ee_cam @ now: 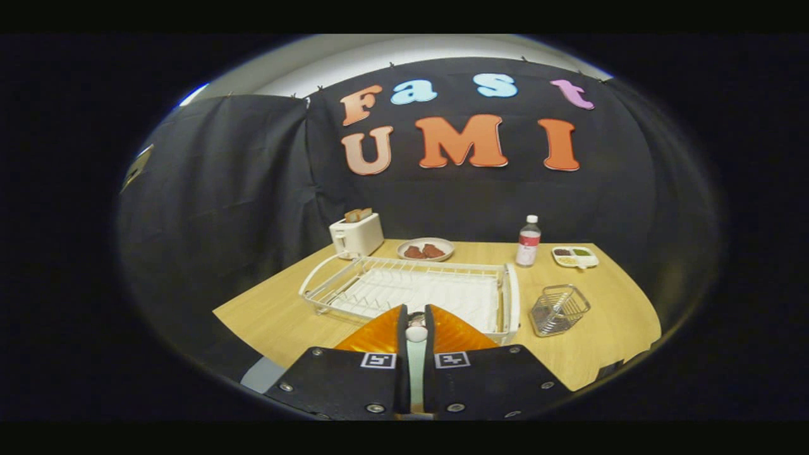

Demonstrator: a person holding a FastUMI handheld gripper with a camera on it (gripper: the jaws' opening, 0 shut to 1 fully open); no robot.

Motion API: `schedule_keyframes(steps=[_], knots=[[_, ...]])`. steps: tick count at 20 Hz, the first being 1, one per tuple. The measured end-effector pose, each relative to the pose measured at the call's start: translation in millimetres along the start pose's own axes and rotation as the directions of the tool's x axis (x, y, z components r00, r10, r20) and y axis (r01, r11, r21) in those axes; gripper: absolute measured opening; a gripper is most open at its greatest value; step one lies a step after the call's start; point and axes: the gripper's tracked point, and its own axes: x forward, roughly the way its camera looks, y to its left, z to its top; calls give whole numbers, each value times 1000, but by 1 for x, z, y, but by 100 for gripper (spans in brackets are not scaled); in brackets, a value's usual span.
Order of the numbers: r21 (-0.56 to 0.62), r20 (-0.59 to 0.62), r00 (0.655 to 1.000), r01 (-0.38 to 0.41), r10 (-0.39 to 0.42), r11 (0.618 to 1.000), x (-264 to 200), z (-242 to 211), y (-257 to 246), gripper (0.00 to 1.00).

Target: Take the plate from the dish rack, then take the spoon from the basket and place it into the plate.

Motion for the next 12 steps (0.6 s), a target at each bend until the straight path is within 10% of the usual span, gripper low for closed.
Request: schedule_keyframes(steps=[12], knots=[[-39,-63,987,-152,149,988,-1,-26,36,8]])
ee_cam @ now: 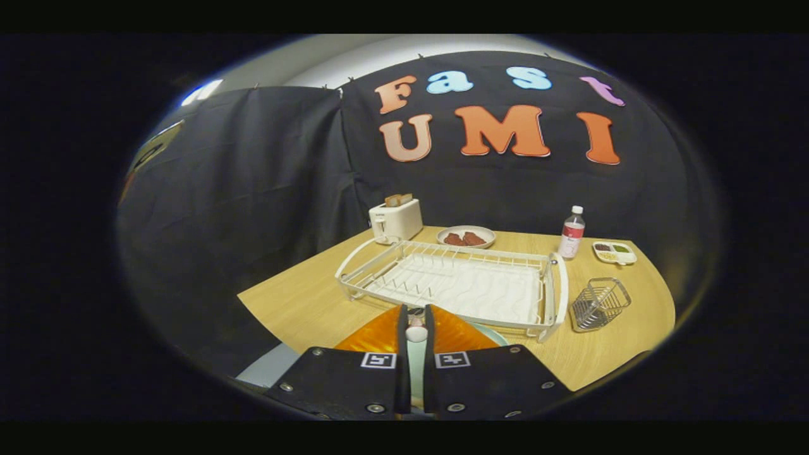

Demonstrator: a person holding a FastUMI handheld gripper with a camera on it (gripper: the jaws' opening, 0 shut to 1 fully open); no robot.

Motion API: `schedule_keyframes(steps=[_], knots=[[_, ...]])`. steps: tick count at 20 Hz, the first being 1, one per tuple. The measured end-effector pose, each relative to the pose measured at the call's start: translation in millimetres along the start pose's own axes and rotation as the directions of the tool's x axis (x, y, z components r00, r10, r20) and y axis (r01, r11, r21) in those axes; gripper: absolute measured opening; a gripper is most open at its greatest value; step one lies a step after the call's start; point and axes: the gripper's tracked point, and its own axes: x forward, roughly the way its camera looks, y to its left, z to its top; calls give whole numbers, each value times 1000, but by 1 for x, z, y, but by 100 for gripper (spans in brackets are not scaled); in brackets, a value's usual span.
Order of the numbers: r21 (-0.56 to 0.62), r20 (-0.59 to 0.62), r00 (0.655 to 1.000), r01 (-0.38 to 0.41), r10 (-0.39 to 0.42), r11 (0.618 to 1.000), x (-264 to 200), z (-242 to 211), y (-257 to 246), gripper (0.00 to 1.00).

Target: Take the plate from the dish rack, then take the spoon from the basket and place it into the plate.

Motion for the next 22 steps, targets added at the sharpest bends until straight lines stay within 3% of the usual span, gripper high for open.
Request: schedule_keyframes(steps=[7,11,17,19,22], knots=[[19,-105,994,8,-6,1000,27,-52,-18,9],[28,-164,985,53,-48,998,26,-62,-36,28],[85,-85,977,202,-195,976,-4,-13,-95,84],[99,-61,966,257,-252,961,-14,9,-119,94],[129,-2,944,328,-331,936,-29,48,-151,97]])
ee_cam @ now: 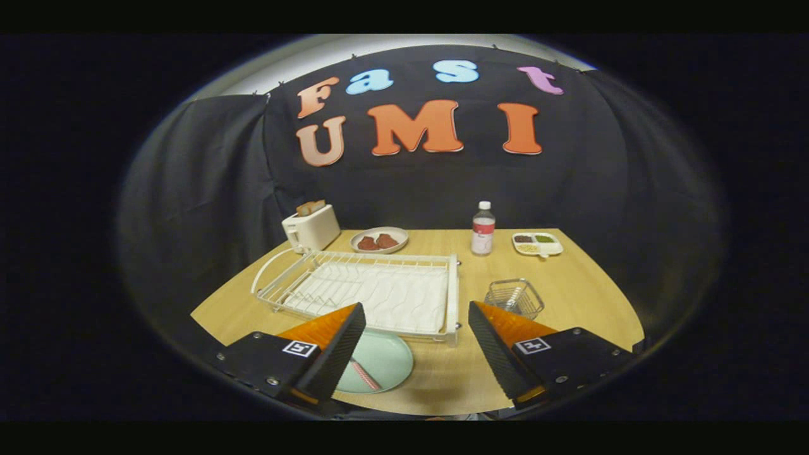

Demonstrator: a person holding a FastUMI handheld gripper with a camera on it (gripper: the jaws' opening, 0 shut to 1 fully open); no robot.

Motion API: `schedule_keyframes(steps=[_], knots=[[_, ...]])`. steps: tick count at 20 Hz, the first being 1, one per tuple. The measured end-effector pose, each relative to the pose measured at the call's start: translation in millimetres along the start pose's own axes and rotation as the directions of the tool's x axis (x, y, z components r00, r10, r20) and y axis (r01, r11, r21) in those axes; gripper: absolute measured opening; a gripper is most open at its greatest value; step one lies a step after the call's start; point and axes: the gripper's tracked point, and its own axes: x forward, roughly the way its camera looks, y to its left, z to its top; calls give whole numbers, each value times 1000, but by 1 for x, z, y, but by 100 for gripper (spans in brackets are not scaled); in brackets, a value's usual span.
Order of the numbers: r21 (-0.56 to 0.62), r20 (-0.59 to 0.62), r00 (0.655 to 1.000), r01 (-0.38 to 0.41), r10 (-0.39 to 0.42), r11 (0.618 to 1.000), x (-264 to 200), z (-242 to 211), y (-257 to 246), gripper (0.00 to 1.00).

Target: Take the plate from the dish rack, then take the spoon from the basket and place it into the plate.

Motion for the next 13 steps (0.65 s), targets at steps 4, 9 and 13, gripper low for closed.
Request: schedule_keyframes(steps=[4,9,13], knots=[[58,84,993,81,-85,995,0,63,-30,98],[134,213,964,135,-161,982,-13,131,-58,97],[147,250,946,175,-208,974,-14,147,-73,97]])
